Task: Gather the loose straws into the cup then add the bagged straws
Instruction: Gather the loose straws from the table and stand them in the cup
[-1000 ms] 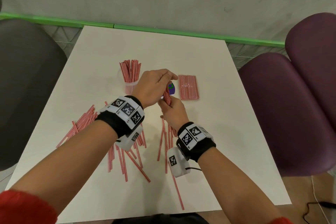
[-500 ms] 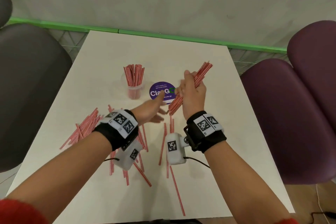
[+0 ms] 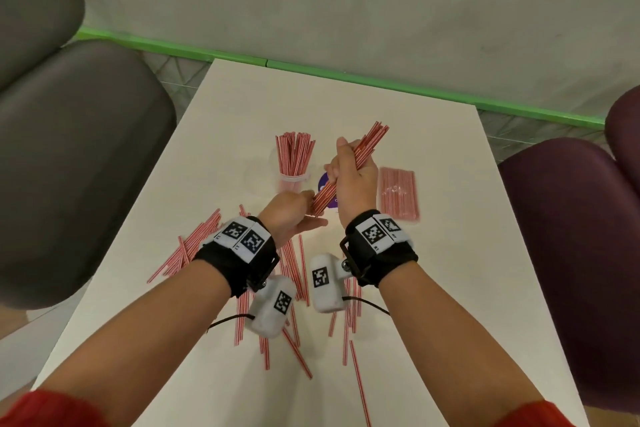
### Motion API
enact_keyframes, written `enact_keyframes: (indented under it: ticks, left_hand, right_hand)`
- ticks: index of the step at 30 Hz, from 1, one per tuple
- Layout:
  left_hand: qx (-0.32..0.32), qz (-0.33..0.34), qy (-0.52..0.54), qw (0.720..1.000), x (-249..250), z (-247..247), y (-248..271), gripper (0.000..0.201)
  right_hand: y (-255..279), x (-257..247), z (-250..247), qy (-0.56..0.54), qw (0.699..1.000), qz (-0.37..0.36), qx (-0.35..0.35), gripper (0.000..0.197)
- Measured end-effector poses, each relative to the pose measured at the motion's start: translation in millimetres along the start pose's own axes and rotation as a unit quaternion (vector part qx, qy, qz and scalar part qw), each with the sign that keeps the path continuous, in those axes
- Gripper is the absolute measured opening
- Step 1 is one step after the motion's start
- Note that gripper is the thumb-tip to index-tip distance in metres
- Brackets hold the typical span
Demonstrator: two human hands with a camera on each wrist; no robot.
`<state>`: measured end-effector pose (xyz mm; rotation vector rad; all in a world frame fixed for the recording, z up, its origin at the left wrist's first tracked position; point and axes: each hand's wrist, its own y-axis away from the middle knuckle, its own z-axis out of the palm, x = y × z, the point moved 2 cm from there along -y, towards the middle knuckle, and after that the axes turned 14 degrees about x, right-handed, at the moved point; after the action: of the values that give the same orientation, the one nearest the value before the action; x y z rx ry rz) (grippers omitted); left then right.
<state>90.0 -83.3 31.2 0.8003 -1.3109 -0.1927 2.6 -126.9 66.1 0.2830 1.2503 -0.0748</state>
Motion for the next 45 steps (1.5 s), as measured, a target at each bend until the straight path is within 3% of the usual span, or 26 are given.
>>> enact_keyframes:
  ticks: [3,6,8,10,12,17,21,27,31,36,38,40,43,45]
  left_hand:
    - [0.009,-0.013,0.076,0.997,5,-6,-10,0.027]
    - [0.049,0.011,0.066,0.997,13,-17,-21,0.028]
    - [0.11,0.121,-0.046,0.985,22,-27,-32,0.034]
    - [0.182,0.253,-0.163,0.936,29,-36,-39,0.039]
    - [0.215,0.318,-0.223,0.896,32,-42,-48,0.056]
    - [0.189,0.276,-0.321,0.886,28,-39,-69,0.105]
    - [0.164,0.271,-0.269,0.91,22,-34,-84,0.117]
    - [0.158,0.286,-0.247,0.912,10,-35,-98,0.106]
    - [0.162,0.308,-0.246,0.905,8,-36,-101,0.098]
    - [0.161,0.324,-0.239,0.901,10,-36,-99,0.087]
    - [0.164,0.327,-0.237,0.9,11,-36,-100,0.08]
    - [0.159,0.326,-0.237,0.901,10,-36,-101,0.081]
    - [0.15,0.315,-0.25,0.903,9,-38,-99,0.096]
    - [0.159,0.302,-0.247,0.907,7,-39,-95,0.108]
  right_hand:
    - [-7,5,13,0.019,1.0,-0.012,-0.008,0.036]
    - [-18,2,27,0.022,0.999,-0.024,-0.01,0.035]
    - [-27,-2,38,0.008,1.0,-0.028,-0.009,0.033]
    - [-37,-6,49,-0.003,0.999,-0.037,-0.004,0.032]
    - [-47,-6,58,0.0,0.999,-0.043,0.004,0.03]
    - [-64,22,68,0.106,0.994,-0.036,-0.004,0.028]
    - [-67,53,66,0.218,0.974,-0.029,-0.061,0.025]
    - [-68,68,67,0.283,0.95,-0.084,-0.098,0.006]
    - [-63,68,67,0.31,0.925,-0.167,-0.138,0.042]
    - [-62,70,68,0.431,0.839,-0.281,-0.176,0.053]
    - [-66,73,68,0.485,0.797,-0.302,-0.195,0.05]
    - [-68,72,68,0.51,0.776,-0.307,-0.211,0.046]
    - [-68,64,66,0.507,0.776,-0.306,-0.218,0.047]
    - [-65,56,58,0.467,0.808,-0.305,-0.189,0.049]
